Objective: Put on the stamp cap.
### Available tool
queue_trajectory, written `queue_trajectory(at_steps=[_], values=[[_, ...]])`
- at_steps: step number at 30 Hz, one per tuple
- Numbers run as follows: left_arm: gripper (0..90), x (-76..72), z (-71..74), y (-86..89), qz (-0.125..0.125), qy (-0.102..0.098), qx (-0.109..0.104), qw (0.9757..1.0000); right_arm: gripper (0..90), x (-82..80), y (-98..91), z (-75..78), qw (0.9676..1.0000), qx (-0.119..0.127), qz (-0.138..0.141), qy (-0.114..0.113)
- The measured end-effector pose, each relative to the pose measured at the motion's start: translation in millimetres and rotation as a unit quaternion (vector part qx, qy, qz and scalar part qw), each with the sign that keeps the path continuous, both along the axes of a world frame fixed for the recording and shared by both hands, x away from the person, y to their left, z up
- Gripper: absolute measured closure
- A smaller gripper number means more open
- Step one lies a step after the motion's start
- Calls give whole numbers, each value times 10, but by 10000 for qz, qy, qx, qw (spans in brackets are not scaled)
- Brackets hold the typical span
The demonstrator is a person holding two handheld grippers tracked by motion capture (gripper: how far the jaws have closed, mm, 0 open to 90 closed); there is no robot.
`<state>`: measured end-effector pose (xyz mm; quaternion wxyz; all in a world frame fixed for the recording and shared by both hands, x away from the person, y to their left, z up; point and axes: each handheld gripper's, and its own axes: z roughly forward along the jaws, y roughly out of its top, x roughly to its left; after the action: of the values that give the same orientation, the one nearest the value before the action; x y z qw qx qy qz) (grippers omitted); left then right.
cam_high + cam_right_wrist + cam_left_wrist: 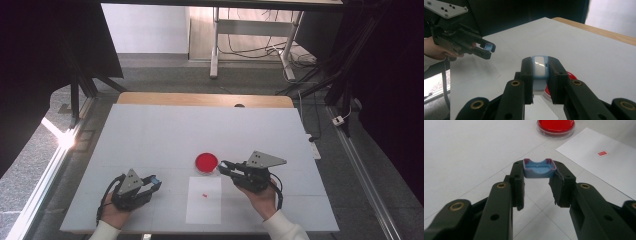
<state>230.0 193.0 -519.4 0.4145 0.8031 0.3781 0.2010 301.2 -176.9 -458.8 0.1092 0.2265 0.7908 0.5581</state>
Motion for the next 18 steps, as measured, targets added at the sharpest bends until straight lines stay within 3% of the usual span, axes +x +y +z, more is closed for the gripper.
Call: queue_trajectory(at_steps=[18], values=[[649, 34, 33, -165, -228, -62, 46, 9997, 752, -26, 23, 11, 10000, 54, 18, -16]])
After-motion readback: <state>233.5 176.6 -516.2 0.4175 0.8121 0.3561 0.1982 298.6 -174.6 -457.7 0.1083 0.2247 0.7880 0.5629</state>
